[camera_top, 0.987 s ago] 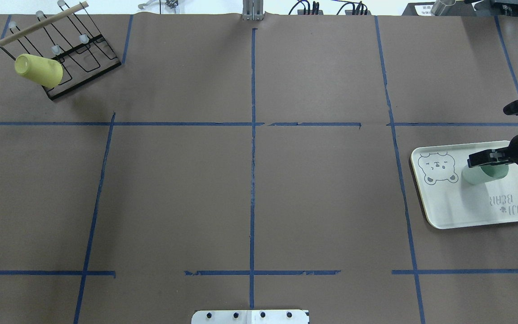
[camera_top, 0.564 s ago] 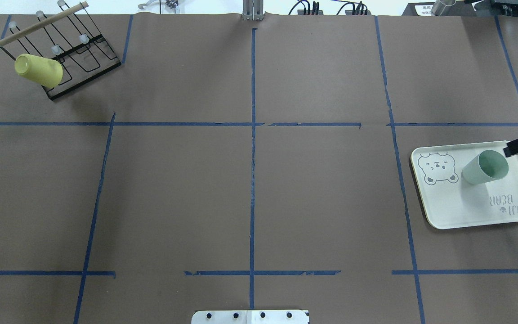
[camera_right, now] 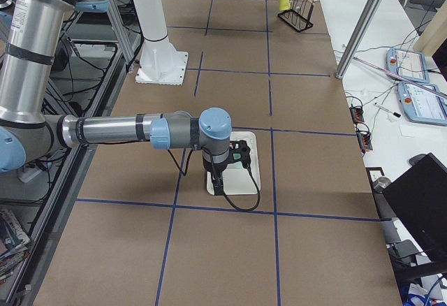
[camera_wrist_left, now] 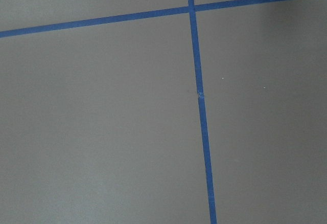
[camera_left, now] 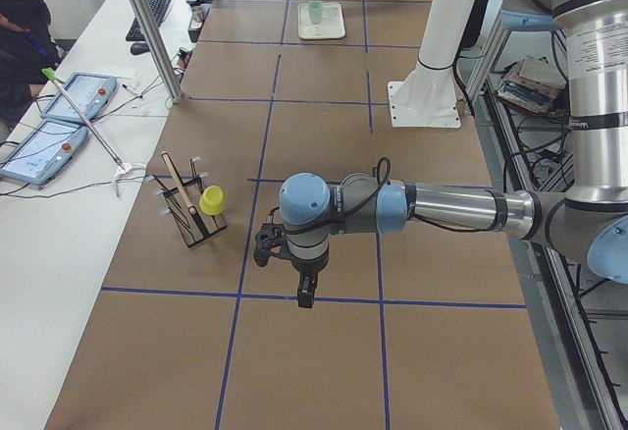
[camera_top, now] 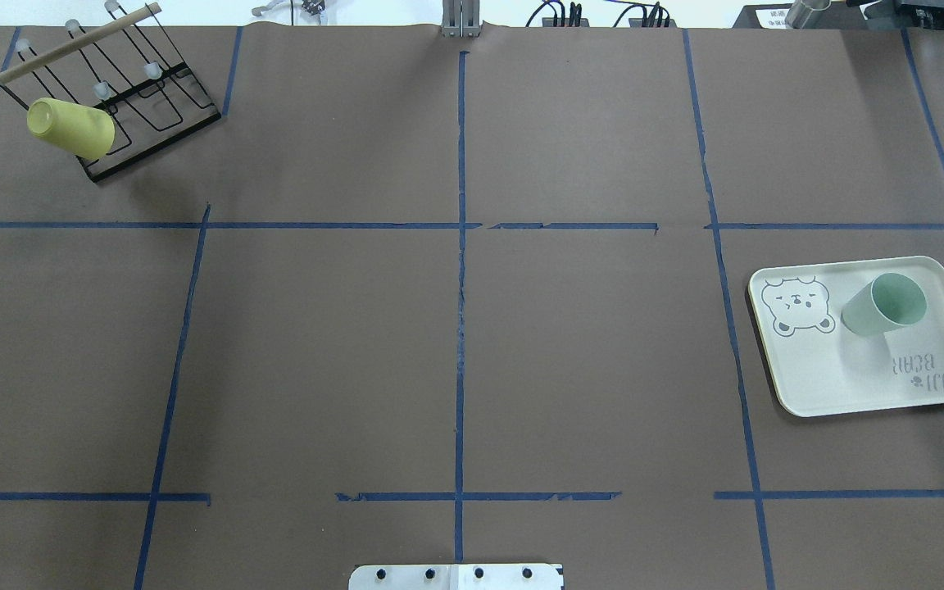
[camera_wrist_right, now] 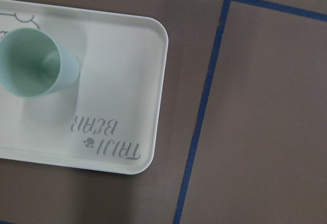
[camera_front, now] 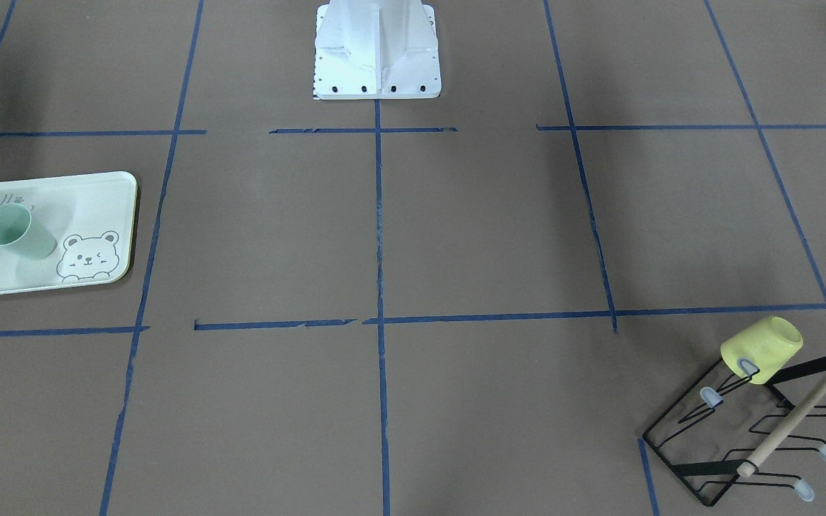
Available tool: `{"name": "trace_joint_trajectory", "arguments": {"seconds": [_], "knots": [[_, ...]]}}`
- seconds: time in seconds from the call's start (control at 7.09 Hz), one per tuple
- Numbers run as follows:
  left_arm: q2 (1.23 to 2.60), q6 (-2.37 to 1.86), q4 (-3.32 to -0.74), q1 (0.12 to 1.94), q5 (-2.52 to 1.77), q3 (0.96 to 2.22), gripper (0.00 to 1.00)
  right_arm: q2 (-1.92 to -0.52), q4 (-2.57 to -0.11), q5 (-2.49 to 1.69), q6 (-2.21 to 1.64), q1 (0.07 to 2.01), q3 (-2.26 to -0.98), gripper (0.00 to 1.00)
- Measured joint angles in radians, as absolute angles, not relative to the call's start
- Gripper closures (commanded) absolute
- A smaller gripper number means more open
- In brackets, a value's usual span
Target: Left arm grabs green cup and hands to right arm on tray
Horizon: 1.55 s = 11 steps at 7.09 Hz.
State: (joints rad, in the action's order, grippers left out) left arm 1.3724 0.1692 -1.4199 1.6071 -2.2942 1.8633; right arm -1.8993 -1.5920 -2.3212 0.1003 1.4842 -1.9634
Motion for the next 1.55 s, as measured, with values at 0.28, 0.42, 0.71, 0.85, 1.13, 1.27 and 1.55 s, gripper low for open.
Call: {"name": "trace_joint_trajectory", "arguments": {"seconds": [0.28,0.42,0.71,0.85,1.13,1.27,1.55], "knots": [[1.366,0.169,-1.419,1.607,-2.291,1.861,0.0,-1.905,-1.589,-2.327,0.073,1.489,-1.957,0.0],[1.358,0.171,-1.419,1.607,-2.29,1.857,0.0,-1.903,-1.587,-2.327,0.061,1.489,-1.958,0.0],[1.352,0.171,-1.42,1.606,-2.291,1.855,0.0,-1.902,-1.586,-2.327,0.056,1.489,-1.958,0.0],[1.352,0.17,-1.421,1.606,-2.291,1.854,0.0,-1.902,-1.586,-2.327,0.055,1.489,-1.957,0.0],[1.351,0.17,-1.421,1.606,-2.29,1.854,0.0,-1.902,-1.586,-2.327,0.055,1.489,-1.956,0.0],[1.35,0.169,-1.421,1.606,-2.29,1.854,0.0,-1.902,-1.586,-2.327,0.055,1.489,-1.956,0.0],[1.351,0.169,-1.421,1.606,-2.29,1.855,0.0,-1.902,-1.586,-2.327,0.054,1.489,-1.955,0.0]]}}
